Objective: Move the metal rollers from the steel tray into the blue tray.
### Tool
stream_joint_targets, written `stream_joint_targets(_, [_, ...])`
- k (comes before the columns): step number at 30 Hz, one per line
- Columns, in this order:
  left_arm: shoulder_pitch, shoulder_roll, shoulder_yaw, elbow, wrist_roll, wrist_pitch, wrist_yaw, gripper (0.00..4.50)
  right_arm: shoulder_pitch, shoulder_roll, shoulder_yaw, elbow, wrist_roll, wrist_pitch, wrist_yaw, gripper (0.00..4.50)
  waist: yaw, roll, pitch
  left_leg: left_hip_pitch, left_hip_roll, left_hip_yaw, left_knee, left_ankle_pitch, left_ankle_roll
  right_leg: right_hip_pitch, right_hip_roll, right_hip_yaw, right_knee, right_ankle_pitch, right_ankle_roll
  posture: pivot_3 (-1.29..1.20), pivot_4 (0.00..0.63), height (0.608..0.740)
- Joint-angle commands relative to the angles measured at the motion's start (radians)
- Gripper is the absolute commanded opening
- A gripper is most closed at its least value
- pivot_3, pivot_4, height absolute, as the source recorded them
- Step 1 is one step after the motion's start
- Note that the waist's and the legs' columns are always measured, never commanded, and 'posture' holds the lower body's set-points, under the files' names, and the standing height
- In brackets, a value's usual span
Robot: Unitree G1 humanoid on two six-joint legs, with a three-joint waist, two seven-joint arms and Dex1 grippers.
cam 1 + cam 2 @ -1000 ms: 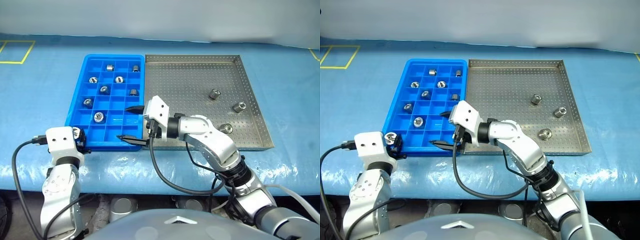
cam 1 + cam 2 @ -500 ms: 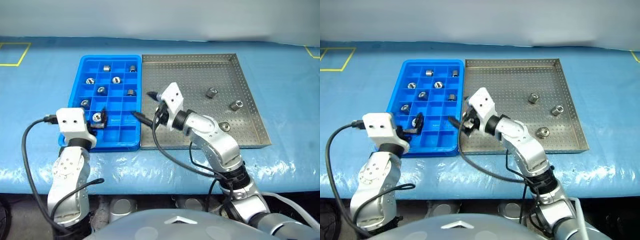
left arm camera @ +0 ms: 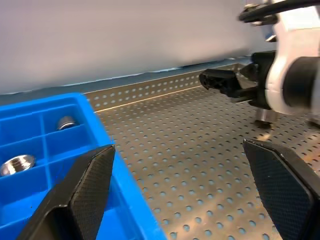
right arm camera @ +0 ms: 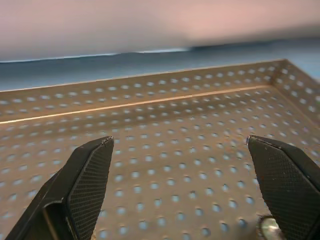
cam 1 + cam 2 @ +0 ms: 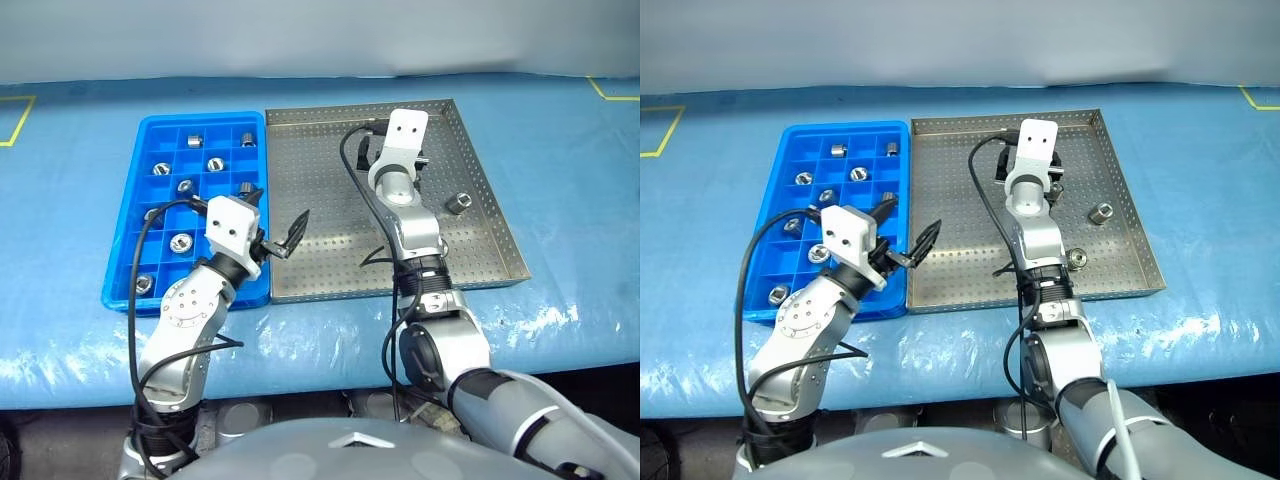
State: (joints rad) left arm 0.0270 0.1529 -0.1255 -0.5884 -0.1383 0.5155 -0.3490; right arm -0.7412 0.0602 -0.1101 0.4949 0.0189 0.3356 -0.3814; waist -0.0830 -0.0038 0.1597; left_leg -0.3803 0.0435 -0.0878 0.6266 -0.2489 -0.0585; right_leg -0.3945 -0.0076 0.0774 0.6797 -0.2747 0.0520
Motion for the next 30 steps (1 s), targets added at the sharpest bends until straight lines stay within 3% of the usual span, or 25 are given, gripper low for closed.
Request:
stream_joint_targets(1, [-0.018,0.022,-0.04,-0.004,-0.021,-0.024,-0.036,4.47,-0.091,0.004,-0.061,0.141,-0.002,-0.072,-0.112,4.5,-0.007,0.001,0.0,0.0,0.0,0.0,0.0,0.0,0.0,0.0,0.0,0.0,0.0,0.0,0.0,-0.04,0.15,0.74])
stream_joint_targets(8, [-0.006,0.026,-0.074,-0.008,-0.032,-0.01,-0.033,4.47,-0.183,0.012,-0.148,0.374,0.032,-0.163,-0.248,4.5,-0.013,0.001,0.0,0.0,0.0,0.0,0.0,0.0,0.0,0.0,0.0,0.001,0.0,0.0,0.0,-0.02,0.15,0.74])
stream_joint_targets(20, [0.035,0.03,-0.097,-0.004,-0.036,-0.027,-0.019,4.47,-0.244,0.027,-0.277,0.559,0.141,-0.214,-0.405,4.5,-0.007,0.002,0.0,0.0,0.0,0.0,0.0,0.0,0.0,0.0,0.0,0.001,0.001,0.0,0.0,0.0,0.15,0.74])
stream_joint_targets(28, [0.055,0.037,-0.087,0.003,-0.039,-0.041,-0.021,4.5,-0.216,0.071,-0.245,0.498,0.138,-0.19,-0.394,1.95,-0.011,0.003,0.0,0.002,0.0,0.0,0.0,0.0,0.001,0.001,0.001,0.001,0.001,0.0,0.0,0.0,0.15,0.74])
stream_joint_targets(30, [0.066,0.038,-0.08,0.002,-0.034,-0.055,-0.014,4.5,-0.192,0.091,-0.21,0.431,0.122,-0.163,-0.368,1.72,-0.013,0.003,0.0,0.002,0.001,0.0,0.0,0.0,0.001,0.001,0.001,0.001,0.001,0.0,0.0,0.0,0.15,0.74])
